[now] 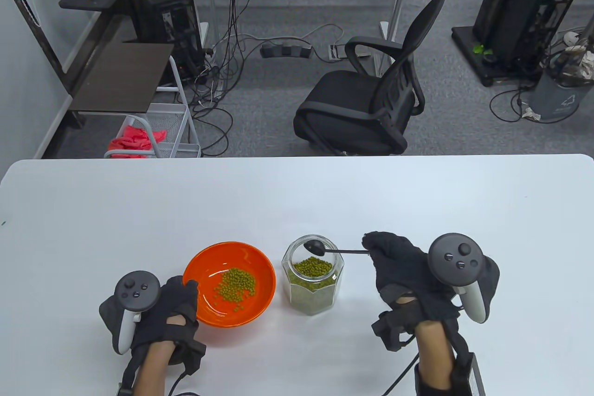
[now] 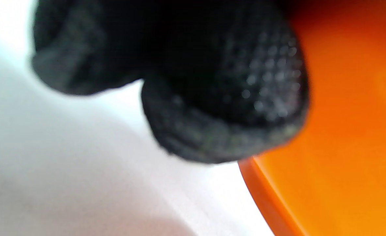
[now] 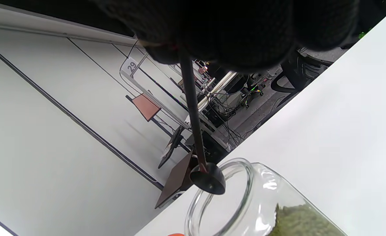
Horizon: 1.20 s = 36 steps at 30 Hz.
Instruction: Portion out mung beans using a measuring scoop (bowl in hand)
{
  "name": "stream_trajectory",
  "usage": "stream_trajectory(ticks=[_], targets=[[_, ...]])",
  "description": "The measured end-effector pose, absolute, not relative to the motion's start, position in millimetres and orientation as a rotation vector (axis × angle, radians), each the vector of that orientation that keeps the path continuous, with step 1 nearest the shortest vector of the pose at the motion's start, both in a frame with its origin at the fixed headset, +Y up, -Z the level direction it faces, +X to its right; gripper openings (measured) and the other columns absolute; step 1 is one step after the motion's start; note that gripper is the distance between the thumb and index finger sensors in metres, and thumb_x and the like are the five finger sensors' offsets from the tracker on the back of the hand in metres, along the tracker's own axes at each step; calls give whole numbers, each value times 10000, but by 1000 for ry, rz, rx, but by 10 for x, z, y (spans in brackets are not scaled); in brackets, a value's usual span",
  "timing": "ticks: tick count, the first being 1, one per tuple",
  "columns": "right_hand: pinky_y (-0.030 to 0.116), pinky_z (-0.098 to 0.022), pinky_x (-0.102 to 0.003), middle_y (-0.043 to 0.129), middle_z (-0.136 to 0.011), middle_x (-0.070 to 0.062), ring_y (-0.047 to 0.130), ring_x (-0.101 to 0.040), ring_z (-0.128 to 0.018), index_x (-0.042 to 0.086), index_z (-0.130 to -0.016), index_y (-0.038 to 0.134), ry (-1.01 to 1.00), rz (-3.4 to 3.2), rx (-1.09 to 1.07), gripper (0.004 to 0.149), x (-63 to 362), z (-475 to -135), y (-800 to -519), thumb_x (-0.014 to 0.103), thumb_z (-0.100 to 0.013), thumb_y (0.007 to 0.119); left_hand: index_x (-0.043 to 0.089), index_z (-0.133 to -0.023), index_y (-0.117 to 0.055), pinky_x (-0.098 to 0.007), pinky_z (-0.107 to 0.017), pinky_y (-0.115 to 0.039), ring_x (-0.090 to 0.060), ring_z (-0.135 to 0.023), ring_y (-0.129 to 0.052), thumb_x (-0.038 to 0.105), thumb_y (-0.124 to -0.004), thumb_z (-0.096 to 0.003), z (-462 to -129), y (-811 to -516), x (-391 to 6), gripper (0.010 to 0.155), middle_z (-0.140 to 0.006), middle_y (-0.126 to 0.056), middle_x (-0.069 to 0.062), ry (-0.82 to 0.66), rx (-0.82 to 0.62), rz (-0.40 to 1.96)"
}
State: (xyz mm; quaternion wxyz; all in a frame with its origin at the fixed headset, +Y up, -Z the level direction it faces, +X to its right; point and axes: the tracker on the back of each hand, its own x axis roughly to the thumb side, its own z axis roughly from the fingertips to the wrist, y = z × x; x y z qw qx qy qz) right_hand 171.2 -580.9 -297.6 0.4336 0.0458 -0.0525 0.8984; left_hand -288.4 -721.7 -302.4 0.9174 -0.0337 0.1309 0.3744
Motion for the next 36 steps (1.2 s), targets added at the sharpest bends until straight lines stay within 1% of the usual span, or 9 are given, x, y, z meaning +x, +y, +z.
stream_trajectory(ticks=[8, 12, 19, 23, 28, 32, 36], targets=[[736, -468, -609, 837, -730, -216, 935, -279, -443, 119, -850, 828, -122, 2432, 92, 395, 1418, -3043, -5901, 188, -464, 787, 106, -879, -788, -181, -65, -957, 4, -66, -1087, 488, -718, -527, -3025, -7213, -2874, 525, -409, -1010, 81, 265, -71, 762], [731, -472, -614, 836, -730, -218, 933, -280, -444, 121, -851, 828, -159, 2571, 55, 395, 1247, -3089, -5952, 185, -464, 783, 106, -880, -787, -181, -66, -957, 4, -66, -1087, 490, -717, -526, -3025, -7208, -2873, 527, -409, -1010, 81, 263, -69, 761], [729, -479, -614, 840, -716, -215, 926, -270, -426, 120, -855, 823, -96, 2778, 94, 393, 897, -3223, -6073, 189, -471, 773, 106, -880, -786, -181, -68, -956, 4, -67, -1087, 490, -716, -528, -3026, -7207, -2865, 526, -410, -1010, 81, 257, -68, 758], [756, -453, -589, 876, -673, -196, 936, -249, -373, 127, -849, 831, -33, 2828, 135, 393, 756, -3303, -6105, 206, -469, 769, 106, -880, -787, -181, -67, -956, 4, -66, -1087, 490, -717, -528, -3026, -7210, -2859, 526, -409, -1010, 80, 253, -69, 757], [818, -377, -534, 920, -579, -172, 949, -187, -270, 105, -831, 832, 110, 2741, 146, 398, 772, -3393, -6152, 245, -467, 749, 106, -880, -787, -180, -66, -957, 5, -66, -1087, 490, -717, -527, -3025, -7210, -2856, 526, -408, -1010, 82, 254, -69, 758], [842, -325, -516, 931, -527, -180, 950, -163, -215, 73, -811, 836, 152, 2535, 64, 401, 935, -3437, -6212, 252, -464, 747, 105, -880, -786, -181, -67, -956, 4, -66, -1087, 490, -716, -527, -3025, -7211, -2853, 527, -409, -1010, 82, 254, -70, 759], [852, -293, -507, 934, -506, -184, 953, -152, -191, 54, -801, 836, 248, 2281, 22, 401, 1131, -3472, -6345, 255, -467, 745, 106, -879, -787, -182, -68, -956, 4, -66, -1087, 490, -717, -527, -3026, -7213, -2849, 526, -409, -1010, 81, 254, -72, 758]])
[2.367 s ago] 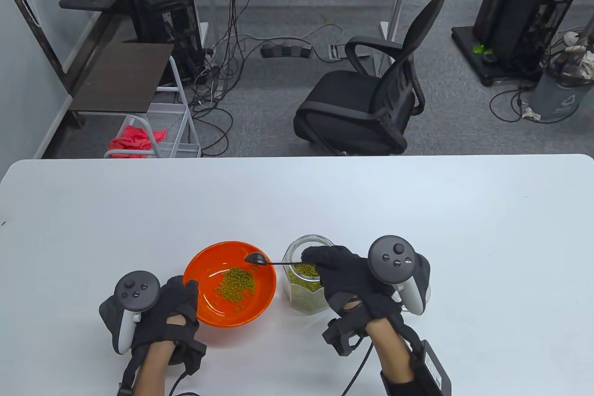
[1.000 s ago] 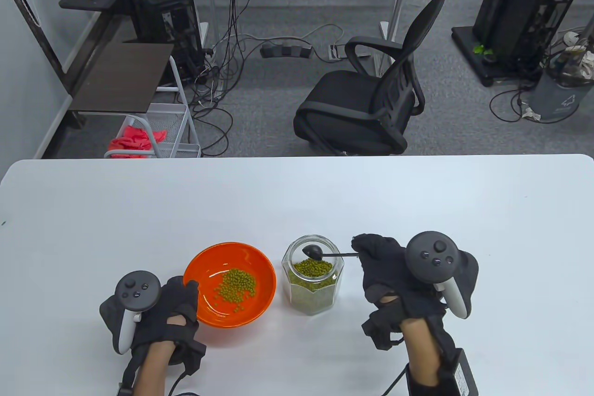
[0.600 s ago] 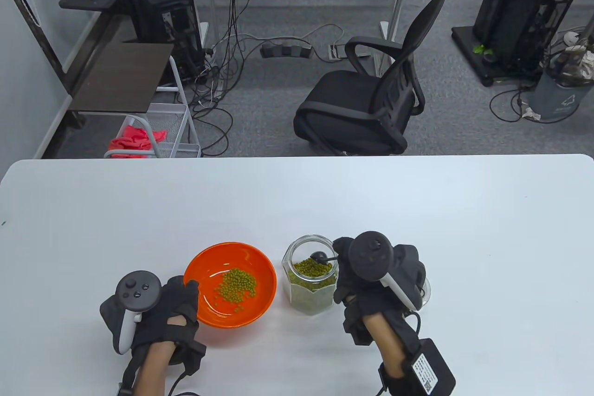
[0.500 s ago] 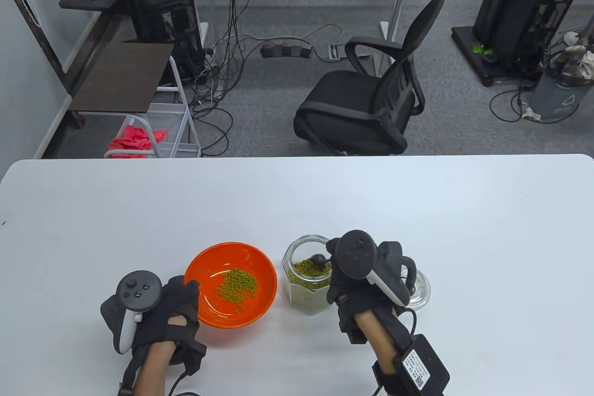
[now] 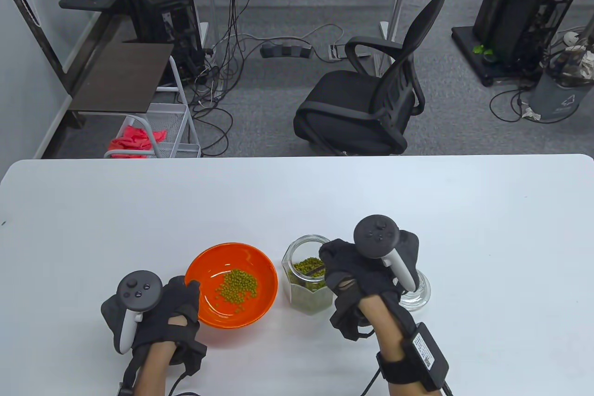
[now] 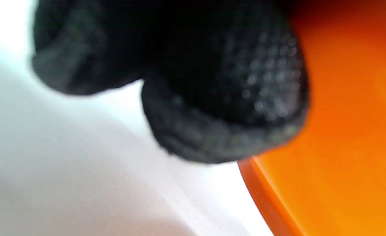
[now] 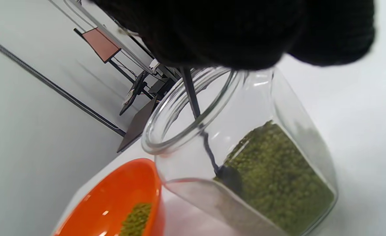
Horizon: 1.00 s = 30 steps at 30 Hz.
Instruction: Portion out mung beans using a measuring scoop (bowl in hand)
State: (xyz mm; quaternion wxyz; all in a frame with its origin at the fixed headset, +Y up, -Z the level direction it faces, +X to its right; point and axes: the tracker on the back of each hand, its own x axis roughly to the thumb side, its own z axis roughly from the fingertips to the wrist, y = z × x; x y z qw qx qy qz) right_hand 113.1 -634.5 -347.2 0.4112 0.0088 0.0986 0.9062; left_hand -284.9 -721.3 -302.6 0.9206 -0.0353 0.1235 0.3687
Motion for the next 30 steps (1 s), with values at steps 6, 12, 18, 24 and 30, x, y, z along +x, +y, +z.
stream_trajectory(ticks=[6, 12, 18, 24, 30], targets=[[863, -265, -489, 940, -482, -175, 952, -134, -167, 53, -788, 838, 231, 2098, -42, 401, 1409, -3500, -6506, 270, -465, 737, 105, -879, -788, -181, -67, -956, 4, -65, -1087, 489, -717, -527, -3025, -7216, -2844, 526, -408, -1010, 81, 254, -76, 757], [866, -256, -485, 942, -473, -173, 953, -130, -159, 48, -783, 838, 194, 1958, -92, 401, 1620, -3466, -6564, 272, -468, 733, 105, -878, -789, -183, -68, -955, 4, -65, -1087, 489, -717, -527, -3024, -7215, -2842, 525, -408, -1010, 80, 255, -78, 753], [866, -256, -484, 942, -474, -171, 954, -130, -160, 48, -784, 836, 194, 1857, -103, 402, 1771, -3441, -6593, 273, -469, 732, 104, -879, -788, -182, -67, -956, 3, -65, -1087, 489, -717, -527, -3026, -7212, -2840, 526, -408, -1010, 80, 254, -77, 752], [864, -258, -486, 940, -479, -173, 953, -133, -164, 47, -788, 833, 200, 1784, -114, 401, 1877, -3425, -6604, 272, -472, 731, 105, -879, -789, -181, -65, -956, 3, -65, -1087, 489, -717, -527, -3027, -7213, -2842, 526, -408, -1011, 80, 254, -77, 752], [861, -262, -486, 939, -484, -172, 953, -135, -170, 48, -792, 831, 189, 1769, -138, 401, 1955, -3398, -6574, 272, -474, 731, 106, -880, -787, -182, -67, -955, 5, -66, -1086, 489, -715, -528, -3027, -7213, -2842, 525, -408, -1010, 81, 254, -77, 752]])
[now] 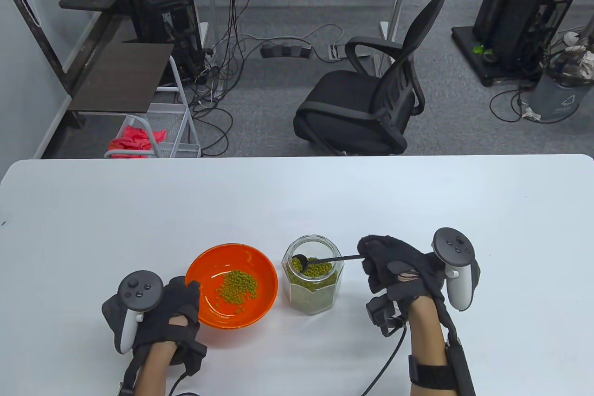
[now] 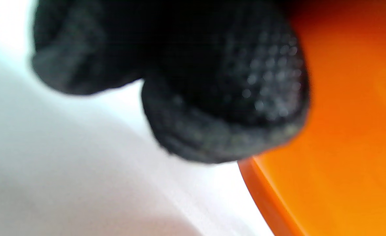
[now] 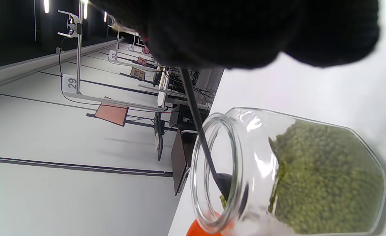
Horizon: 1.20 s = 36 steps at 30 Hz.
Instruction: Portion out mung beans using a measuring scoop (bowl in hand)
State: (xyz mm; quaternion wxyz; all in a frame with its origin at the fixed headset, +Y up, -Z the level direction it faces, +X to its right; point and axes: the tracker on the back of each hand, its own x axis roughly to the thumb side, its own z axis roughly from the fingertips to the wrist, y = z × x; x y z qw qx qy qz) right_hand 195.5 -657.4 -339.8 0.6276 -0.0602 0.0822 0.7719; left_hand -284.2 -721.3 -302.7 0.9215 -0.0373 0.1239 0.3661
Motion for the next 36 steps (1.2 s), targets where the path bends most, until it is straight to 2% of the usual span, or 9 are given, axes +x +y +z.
stream_trajectory(ticks=[11, 17, 23, 36], targets=[[860, -267, -485, 937, -491, -170, 953, -134, -176, 51, -795, 829, 102, 1746, -141, 402, 2174, -3297, -6427, 275, -477, 729, 105, -879, -789, -181, -64, -956, 3, -64, -1087, 489, -715, -527, -3030, -7218, -2833, 525, -407, -1011, 80, 251, -79, 752], [858, -274, -485, 935, -497, -169, 952, -135, -182, 54, -802, 824, 57, 1713, -69, 403, 2165, -3211, -6276, 276, -480, 728, 104, -879, -788, -180, -63, -957, 5, -63, -1087, 489, -714, -528, -3030, -7219, -2827, 526, -407, -1011, 81, 250, -81, 756], [846, -299, -500, 927, -520, -176, 950, -150, -205, 59, -816, 813, 69, 1720, 29, 404, 1946, -3176, -6177, 272, -484, 726, 104, -878, -790, -180, -62, -957, 6, -61, -1087, 489, -714, -527, -3030, -7219, -2823, 526, -405, -1012, 79, 250, -80, 756], [799, -378, -558, 890, -616, -217, 955, -218, -308, 69, -864, 781, 183, 1811, 205, 422, 1328, -3187, -6207, 222, -473, 740, 101, -877, -790, -181, -63, -957, 6, -60, -1088, 488, -714, -528, -3023, -7216, -2826, 527, -404, -1012, 79, 250, -79, 776]])
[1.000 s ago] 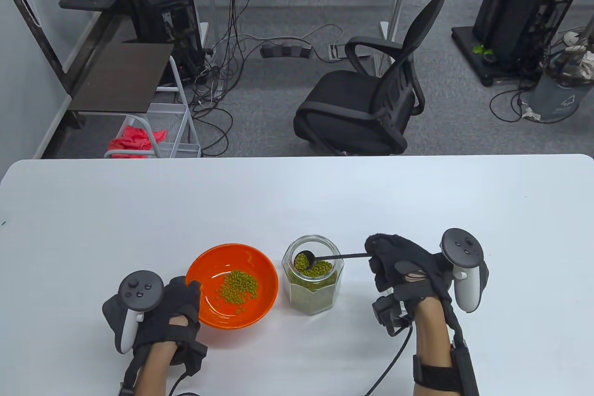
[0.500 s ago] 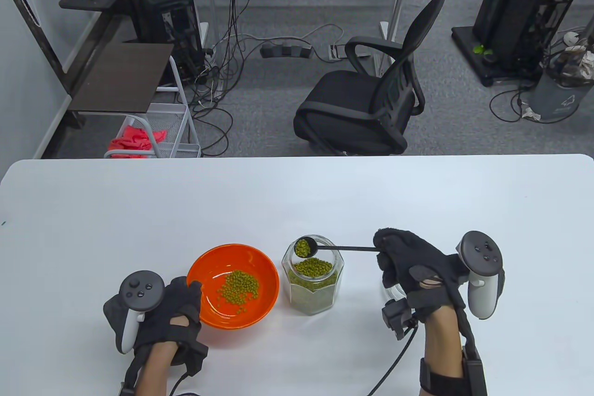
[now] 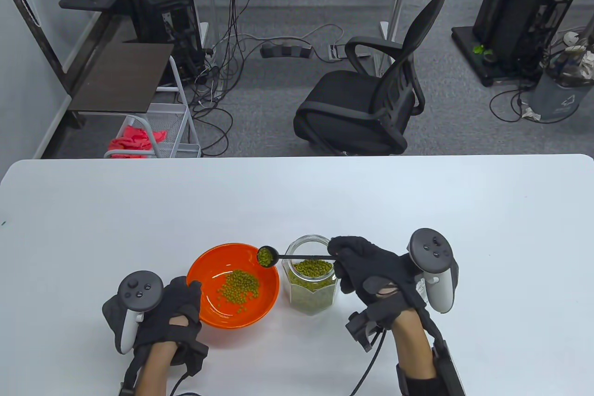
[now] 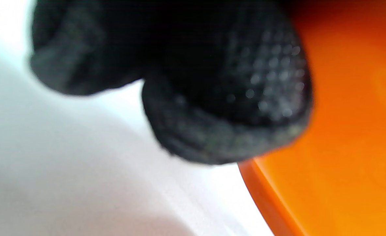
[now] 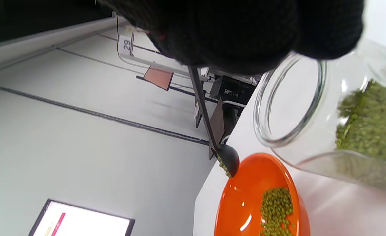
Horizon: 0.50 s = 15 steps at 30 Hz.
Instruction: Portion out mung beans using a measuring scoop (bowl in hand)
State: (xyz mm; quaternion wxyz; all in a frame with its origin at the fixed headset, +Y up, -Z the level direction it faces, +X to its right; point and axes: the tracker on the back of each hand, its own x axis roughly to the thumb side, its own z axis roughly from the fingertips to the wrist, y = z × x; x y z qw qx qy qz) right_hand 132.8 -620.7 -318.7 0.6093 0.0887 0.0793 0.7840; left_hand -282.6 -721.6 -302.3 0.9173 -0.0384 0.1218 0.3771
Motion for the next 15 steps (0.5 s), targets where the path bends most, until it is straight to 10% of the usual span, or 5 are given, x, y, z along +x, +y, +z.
stream_trajectory(ticks=[15], targets=[[737, -465, -622, 839, -737, -251, 949, -302, -450, 127, -873, 820, 241, 2065, 404, 424, 858, -3051, -6139, 139, -453, 760, 101, -877, -790, -180, -62, -957, 7, -59, -1088, 489, -713, -528, -3019, -7214, -2839, 527, -405, -1012, 80, 256, -77, 785]])
